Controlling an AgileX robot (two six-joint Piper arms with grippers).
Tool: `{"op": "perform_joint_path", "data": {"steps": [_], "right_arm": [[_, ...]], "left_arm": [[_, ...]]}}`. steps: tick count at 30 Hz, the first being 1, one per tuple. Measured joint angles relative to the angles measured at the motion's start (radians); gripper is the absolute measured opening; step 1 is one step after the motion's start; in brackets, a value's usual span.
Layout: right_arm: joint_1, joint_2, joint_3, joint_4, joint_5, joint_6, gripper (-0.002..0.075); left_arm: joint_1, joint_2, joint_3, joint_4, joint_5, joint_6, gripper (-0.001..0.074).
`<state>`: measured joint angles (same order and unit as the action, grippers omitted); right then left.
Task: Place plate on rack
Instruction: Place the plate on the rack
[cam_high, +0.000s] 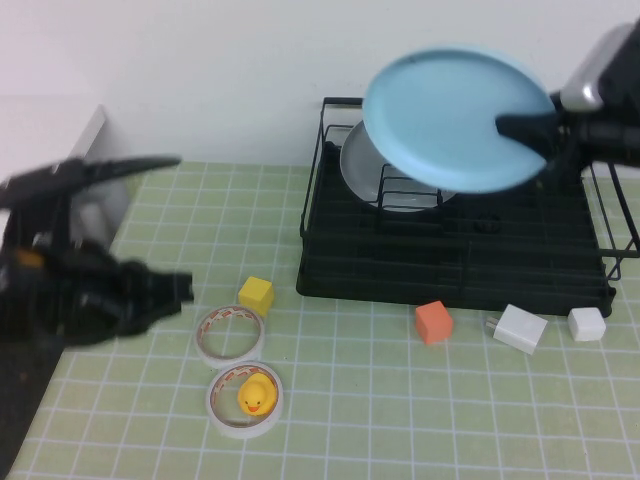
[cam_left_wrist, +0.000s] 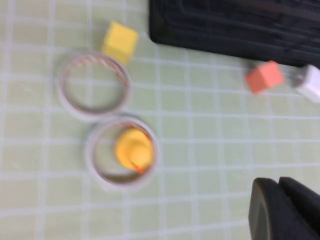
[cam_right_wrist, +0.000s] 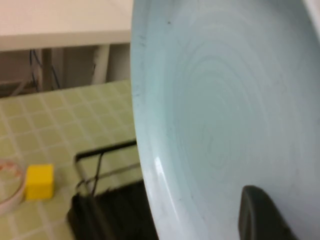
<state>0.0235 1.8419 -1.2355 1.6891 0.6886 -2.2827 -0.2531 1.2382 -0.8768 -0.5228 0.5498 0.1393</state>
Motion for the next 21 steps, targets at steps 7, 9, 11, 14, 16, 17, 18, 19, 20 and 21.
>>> {"op": "perform_joint_path", "data": {"steps": [7,9,11,14,16,17,18,19,20,21], "right_arm": [[0.0,0.177,-0.277,-0.06,0.103,0.037,0.0138],[0.0,0.222,-0.354,-0.099,0.117,0.074,0.0138],[0.0,0.272,-0.418,-0.136,0.131,0.108,0.0138],[0.0,0.34,-0.507,-0.165,0.157,0.138,0.0138],[0.0,0.388,-0.564,-0.169,0.17,0.144,0.0138],[0.0,0.412,-0.593,-0.173,0.175,0.153,0.0138],[0.0,0.43,-0.621,-0.178,0.177,0.16,0.0138],[0.0,0.453,-0.649,-0.182,0.179,0.17,0.0138],[0.0,0.476,-0.677,-0.185,0.182,0.182,0.0138],[0.0,0.499,-0.699,-0.188,0.184,0.194,0.0138]], "left_arm": [[0.0,-0.213,0.207,-0.302,-0.027,0.125,0.0],[0.0,-0.27,0.236,-0.355,-0.027,0.157,0.0],[0.0,-0.32,0.251,-0.391,-0.029,0.181,0.0],[0.0,-0.377,0.256,-0.419,-0.029,0.205,0.0],[0.0,-0.402,0.256,-0.423,-0.029,0.21,0.0],[0.0,-0.411,0.256,-0.426,-0.029,0.213,0.0],[0.0,-0.417,0.256,-0.426,-0.027,0.215,0.0],[0.0,-0.424,0.256,-0.426,-0.024,0.217,0.0],[0.0,-0.426,0.256,-0.426,-0.02,0.217,0.0],[0.0,-0.427,0.256,-0.426,-0.013,0.219,0.0]]}}
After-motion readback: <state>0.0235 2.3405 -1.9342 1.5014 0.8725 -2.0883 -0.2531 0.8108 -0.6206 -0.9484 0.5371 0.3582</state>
